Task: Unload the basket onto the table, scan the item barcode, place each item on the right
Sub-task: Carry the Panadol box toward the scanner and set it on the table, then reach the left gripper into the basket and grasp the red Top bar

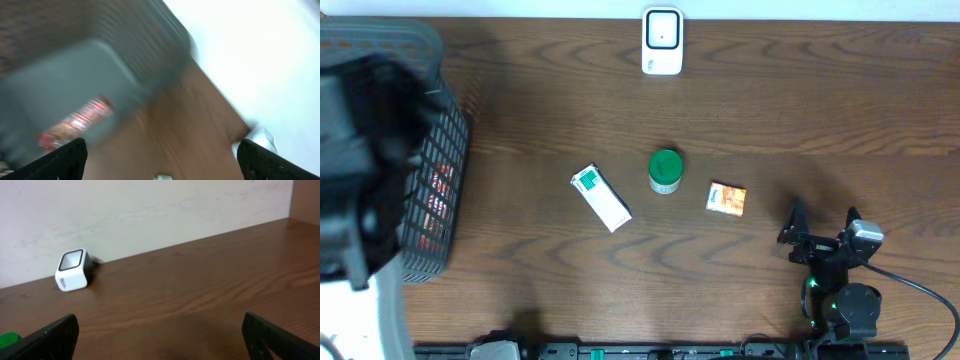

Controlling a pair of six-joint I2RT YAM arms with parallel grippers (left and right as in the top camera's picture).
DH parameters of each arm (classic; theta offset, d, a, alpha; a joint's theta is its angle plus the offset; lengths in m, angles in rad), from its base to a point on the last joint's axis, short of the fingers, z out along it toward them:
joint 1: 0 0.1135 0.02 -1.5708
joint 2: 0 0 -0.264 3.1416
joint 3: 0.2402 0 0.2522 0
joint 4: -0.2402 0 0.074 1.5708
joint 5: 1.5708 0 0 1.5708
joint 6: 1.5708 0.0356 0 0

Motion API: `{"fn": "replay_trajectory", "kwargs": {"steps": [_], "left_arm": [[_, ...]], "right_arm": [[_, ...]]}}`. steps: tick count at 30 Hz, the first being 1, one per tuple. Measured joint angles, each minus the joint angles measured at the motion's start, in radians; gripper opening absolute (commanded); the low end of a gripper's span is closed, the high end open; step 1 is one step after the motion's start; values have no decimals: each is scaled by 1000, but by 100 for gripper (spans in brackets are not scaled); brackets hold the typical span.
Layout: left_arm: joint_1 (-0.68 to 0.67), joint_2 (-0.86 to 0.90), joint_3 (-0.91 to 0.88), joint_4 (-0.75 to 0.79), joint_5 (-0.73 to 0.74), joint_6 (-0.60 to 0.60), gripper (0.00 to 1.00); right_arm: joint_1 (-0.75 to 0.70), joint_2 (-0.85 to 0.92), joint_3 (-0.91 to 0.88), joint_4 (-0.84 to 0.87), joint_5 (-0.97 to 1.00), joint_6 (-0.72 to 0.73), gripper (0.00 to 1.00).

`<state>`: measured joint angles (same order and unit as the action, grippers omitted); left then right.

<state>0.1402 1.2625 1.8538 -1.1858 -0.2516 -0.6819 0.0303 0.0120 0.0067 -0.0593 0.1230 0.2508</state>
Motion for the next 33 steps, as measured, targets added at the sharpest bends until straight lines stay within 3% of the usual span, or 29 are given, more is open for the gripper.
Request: {"fn": "replay_trajectory", "kwargs": {"steps": [3, 4, 7, 11, 15, 25, 33], "left_arm": [[188, -10, 0, 10, -22, 7, 97], [248, -1, 0, 21, -26, 9, 89], [404, 55, 0, 30, -35, 16, 90], [518, 138, -4, -27, -31, 9, 90], [540, 204, -13, -21, -12, 55, 90], [539, 475, -15, 1, 249, 398, 90], [537, 703, -19, -68, 338, 570, 90]], "right_arm": [[0, 0, 0, 0, 0, 0, 99], [0, 0, 0, 0, 0, 0, 99], [0, 0, 0, 0, 0, 0, 99], [0, 0, 0, 0, 0, 0, 99], [0, 0, 0, 0, 0, 0, 99], [0, 0, 0, 0, 0, 0, 99], [0, 0, 0, 0, 0, 0, 99]]}}
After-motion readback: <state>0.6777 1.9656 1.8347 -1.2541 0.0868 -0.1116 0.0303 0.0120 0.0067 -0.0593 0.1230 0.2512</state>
